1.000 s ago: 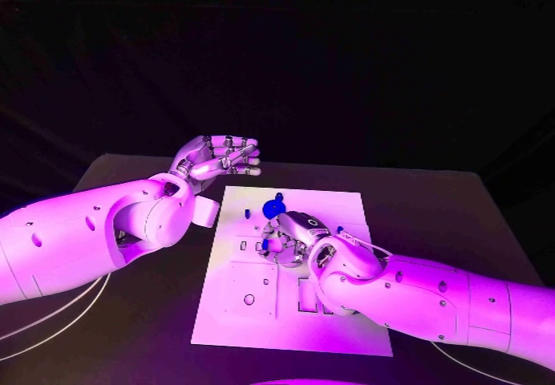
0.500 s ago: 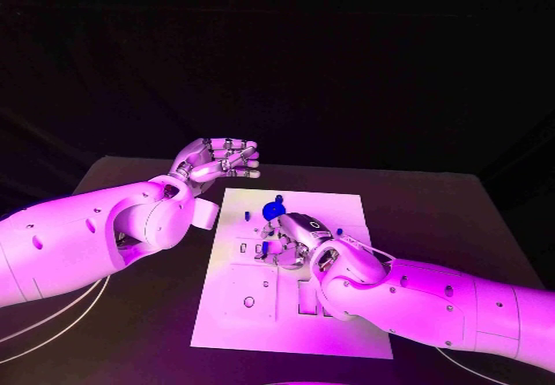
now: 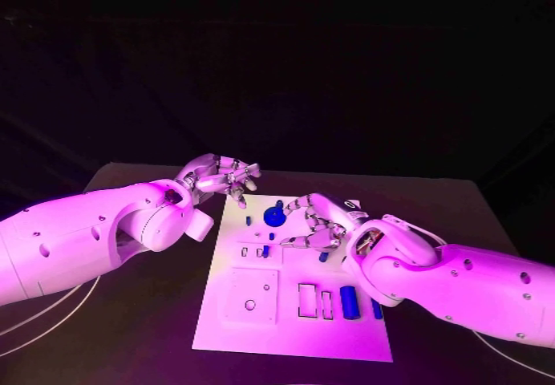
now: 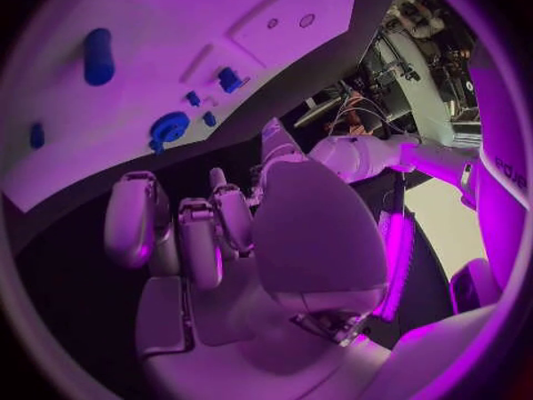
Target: Assemble the parts on the task board
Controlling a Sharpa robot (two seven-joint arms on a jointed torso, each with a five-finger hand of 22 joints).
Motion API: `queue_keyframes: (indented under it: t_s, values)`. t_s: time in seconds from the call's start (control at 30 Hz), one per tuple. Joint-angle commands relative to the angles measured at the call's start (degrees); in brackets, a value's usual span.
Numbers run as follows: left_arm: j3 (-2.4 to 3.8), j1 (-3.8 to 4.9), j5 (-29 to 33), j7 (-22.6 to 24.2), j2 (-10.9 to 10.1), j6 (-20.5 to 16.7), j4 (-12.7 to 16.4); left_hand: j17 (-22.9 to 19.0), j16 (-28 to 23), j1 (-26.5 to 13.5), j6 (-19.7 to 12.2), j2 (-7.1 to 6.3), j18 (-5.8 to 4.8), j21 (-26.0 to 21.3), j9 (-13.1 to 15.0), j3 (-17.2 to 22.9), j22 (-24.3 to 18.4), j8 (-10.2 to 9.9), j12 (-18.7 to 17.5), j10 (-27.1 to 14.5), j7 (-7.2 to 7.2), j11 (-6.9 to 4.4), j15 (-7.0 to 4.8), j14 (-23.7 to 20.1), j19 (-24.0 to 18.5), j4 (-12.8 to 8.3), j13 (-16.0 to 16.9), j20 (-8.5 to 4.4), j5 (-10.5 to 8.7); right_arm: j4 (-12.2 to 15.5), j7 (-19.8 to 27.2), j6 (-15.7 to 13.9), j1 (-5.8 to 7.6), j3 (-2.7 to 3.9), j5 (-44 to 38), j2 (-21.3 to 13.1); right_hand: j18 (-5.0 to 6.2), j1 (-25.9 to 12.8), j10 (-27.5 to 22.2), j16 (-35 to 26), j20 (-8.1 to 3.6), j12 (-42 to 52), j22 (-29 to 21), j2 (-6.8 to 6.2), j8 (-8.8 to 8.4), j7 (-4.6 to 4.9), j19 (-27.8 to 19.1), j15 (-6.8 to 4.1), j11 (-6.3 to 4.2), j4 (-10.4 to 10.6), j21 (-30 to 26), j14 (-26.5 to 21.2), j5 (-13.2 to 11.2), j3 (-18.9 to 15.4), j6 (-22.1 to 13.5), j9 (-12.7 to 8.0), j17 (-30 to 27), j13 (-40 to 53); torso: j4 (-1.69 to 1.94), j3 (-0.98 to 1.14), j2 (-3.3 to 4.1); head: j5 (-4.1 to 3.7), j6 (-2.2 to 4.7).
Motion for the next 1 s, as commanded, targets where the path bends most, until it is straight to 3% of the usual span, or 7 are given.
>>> queue_keyframes:
  t_s: [0.03,0.13,0.23,0.3,0.63,0.83,1.0]
  values:
    - [0.05,0.16,-18.3,-12.3,0.2,12.7,-0.1,8.7,9.1,-2.6,-1.2,-1.56,-0.06,7.5,2.7,2.4,7.2,4.4,7.1,-2.1,-0.21,-0.44,-0.36,4.6,-0.8,0.3,4.9,0.12,-0.33,1.8,6.2,5.5,0.83,-0.02,7.0,-2.6,0.39,0.4,-0.5,-0.2,0.00,-0.4,2.2,0.46,-0.14,-0.16,-0.6,0.37,0.05,-0.1,-0.3,5.3,0.1,-0.1,-0.2,-0.1,12.4,2.1,-0.11,0.13,-0.74,0.30,-0.45]
    - [0.05,0.34,-24.5,-16.2,0.6,15.7,-0.4,19.2,18.6,-5.1,-0.9,-2.85,-1.44,16.4,5.7,1.2,18.2,9.3,14.8,-1.6,-1.38,-1.51,-1.21,11.1,3.1,0.4,9.6,-0.49,-0.48,3.3,7.0,6.2,1.47,-0.01,9.5,-5.2,0.40,0.7,-0.6,-0.2,0.04,-0.5,2.2,1.12,0.01,-0.21,-0.6,0.36,0.01,-0.1,-0.3,5.3,0.5,0.2,0.2,-0.1,12.4,2.0,-0.15,0.27,-0.96,0.68,-0.65]
    - [0.05,0.64,-30.0,-20.5,1.6,18.2,-0.9,25.1,23.3,-6.4,-1.3,-2.96,-2.35,21.6,8.6,-0.3,24.8,13.3,20.9,-1.8,-2.46,-2.39,-2.02,14.5,5.4,0.5,13.7,-1.23,-0.47,4.5,7.5,6.4,2.06,-0.01,12.1,-8.0,0.38,0.6,-0.5,-0.2,0.04,-0.3,2.3,1.59,0.12,-0.27,-0.5,0.34,-0.03,-0.1,-0.2,5.3,0.8,0.4,0.4,-0.1,12.4,2.1,-0.08,0.35,-1.01,0.93,-1.01]
    - [0.04,0.87,-33.0,-23.5,2.5,20.2,-1.2,26.7,24.5,-6.7,-1.1,-2.87,-2.74,23.2,9.6,-0.9,27.1,14.7,24.3,0.1,-2.82,-2.79,-2.33,15.4,6.4,0.4,17.4,-1.48,-0.56,4.8,7.5,6.4,2.58,0.00,14.2,-9.5,0.35,0.5,-0.4,-0.2,0.03,-0.2,2.4,1.70,0.18,-0.30,-0.4,0.31,-0.06,-0.1,-0.1,5.3,1.0,0.4,0.5,-0.2,12.4,2.1,0.11,0.34,-0.99,0.85,-1.18]
    - [-0.02,1.53,-38.4,-32.3,6.7,25.6,-3.9,26.0,24.1,-7.6,-1.5,-3.03,-2.68,23.3,10.2,-1.9,26.9,15.2,23.5,-1.4,-2.84,-2.82,-2.39,15.0,6.0,0.4,16.0,-1.60,-0.73,2.5,5.9,4.0,3.93,0.08,18.0,-12.1,0.22,-0.3,-0.1,-0.2,-0.11,0.2,2.9,2.05,0.55,-0.52,0.1,0.14,-0.26,-0.1,0.6,5.3,3.6,0.2,1.2,-0.3,12.4,2.3,0.03,0.35,-0.88,1.35,-1.63]
    - [-0.64,2.05,-39.1,-33.6,9.3,26.0,-6.1,26.9,24.6,-7.8,-1.3,-2.47,-2.82,23.8,10.6,-2.1,27.7,15.7,24.5,-0.7,-2.98,-2.93,-2.45,15.5,6.4,0.4,17.3,-1.65,-0.67,1.4,5.0,2.6,4.13,0.10,17.3,-11.9,0.22,-0.5,-0.1,-0.2,-0.18,0.2,3.0,2.27,0.77,-0.63,0.1,0.05,-0.37,-0.1,0.5,5.3,4.7,0.2,1.5,-0.4,12.3,2.2,0.04,0.29,-0.88,1.47,-1.54]
    - [-0.99,2.21,-39.7,-34.1,10.7,26.1,-7.1,27.6,25.1,-7.7,-1.3,-2.36,-3.01,24.5,11.0,-2.4,28.8,16.2,25.4,0.0,-3.13,-3.06,-2.57,15.9,6.9,0.4,18.4,-1.72,-0.65,1.0,4.8,2.4,4.19,0.10,17.1,-11.6,0.19,-0.7,0.0,-0.2,-0.21,0.3,3.1,2.48,0.91,-0.69,0.2,0.02,-0.41,-0.1,0.7,5.3,4.9,0.2,1.7,-0.3,12.4,2.3,-0.18,0.24,-0.75,1.55,-1.28]
